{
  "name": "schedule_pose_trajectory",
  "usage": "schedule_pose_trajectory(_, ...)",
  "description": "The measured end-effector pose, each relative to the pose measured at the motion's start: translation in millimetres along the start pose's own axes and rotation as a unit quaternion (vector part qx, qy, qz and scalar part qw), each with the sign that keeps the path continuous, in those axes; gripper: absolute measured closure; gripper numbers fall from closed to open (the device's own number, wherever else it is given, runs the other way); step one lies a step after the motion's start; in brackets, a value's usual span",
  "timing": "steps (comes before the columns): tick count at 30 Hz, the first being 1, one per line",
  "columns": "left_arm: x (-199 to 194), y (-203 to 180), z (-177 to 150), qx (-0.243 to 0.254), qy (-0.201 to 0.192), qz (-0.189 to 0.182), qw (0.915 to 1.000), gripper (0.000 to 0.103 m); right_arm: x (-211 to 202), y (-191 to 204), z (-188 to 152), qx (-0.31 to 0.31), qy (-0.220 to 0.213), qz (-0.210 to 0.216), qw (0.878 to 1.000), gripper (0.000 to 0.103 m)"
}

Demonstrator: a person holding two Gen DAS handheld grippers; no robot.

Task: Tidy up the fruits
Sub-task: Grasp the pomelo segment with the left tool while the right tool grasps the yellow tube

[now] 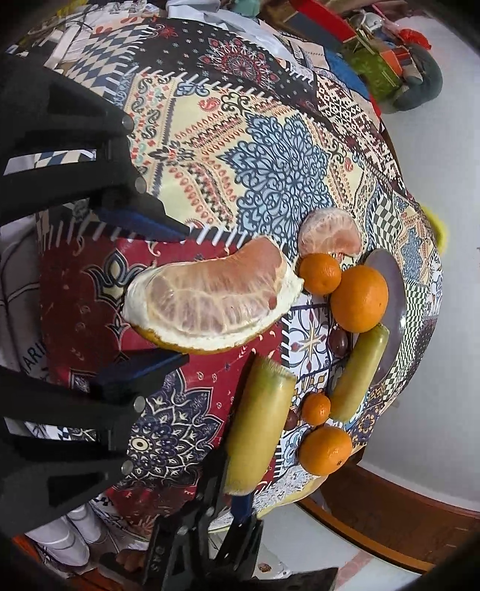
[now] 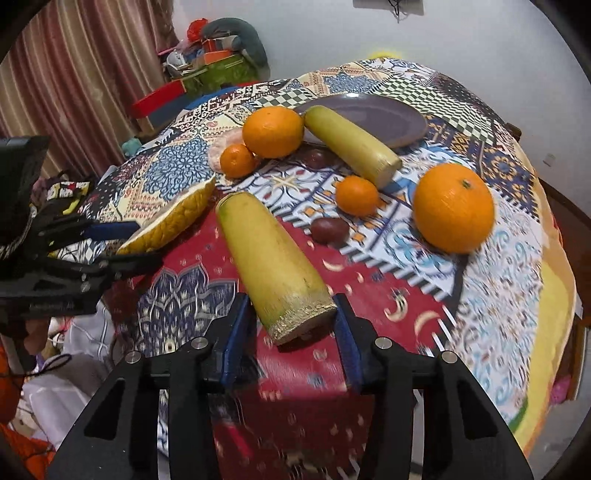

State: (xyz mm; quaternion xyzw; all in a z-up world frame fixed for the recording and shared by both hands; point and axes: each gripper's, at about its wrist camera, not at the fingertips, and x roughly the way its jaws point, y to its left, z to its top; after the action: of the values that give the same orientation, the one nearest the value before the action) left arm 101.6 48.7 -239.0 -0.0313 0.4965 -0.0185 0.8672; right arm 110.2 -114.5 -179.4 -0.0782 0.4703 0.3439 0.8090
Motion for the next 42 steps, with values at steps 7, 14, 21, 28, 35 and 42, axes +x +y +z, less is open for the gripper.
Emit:
schedule_pose_trajectory(7,2.3,-2.7,8.5,-0.012,0.002,-0.017,0.9998,0.037,-6.7,-11.1,4.4,0.016,0.0,0.021,1.0,0.062)
schedule_pose_trajectory(14,12.1,-0.9,17.2,-0.016,0.007,-0.014,0.9998,0.036,9.1,-5.8,16.1,-0.006,0.004,0.025,1.0,0.055)
schedule_pose_trajectory(21,24.7,1.0,29.4,-0.027,0.003,-0.038,0.9989,0.036,20.7,2.9,28.5,-0.04,0.01,0.033,0.999,0.055)
schedule_pose_trajectory(28,32.7,3.5,35.8,-0.033,-0.006,-0.038,0.9987,0.041,34.5,7.1,33.5,-0.056,0.022,0.042,0.997,0.055)
schedule_pose_trajectory(35,32.9,5.5,38.3,-0.033,-0.009,-0.027,0.999,0.049,33.3,8.9,32.6,-0.051,0.012,0.037,0.998,0.062)
schedule_pose_trajectory(42,24.3,6.2,37.4,-0.042,-0.012,-0.029,0.9986,0.052,20.5,5.3,31.6,-0.026,-0.003,0.031,0.999,0.067)
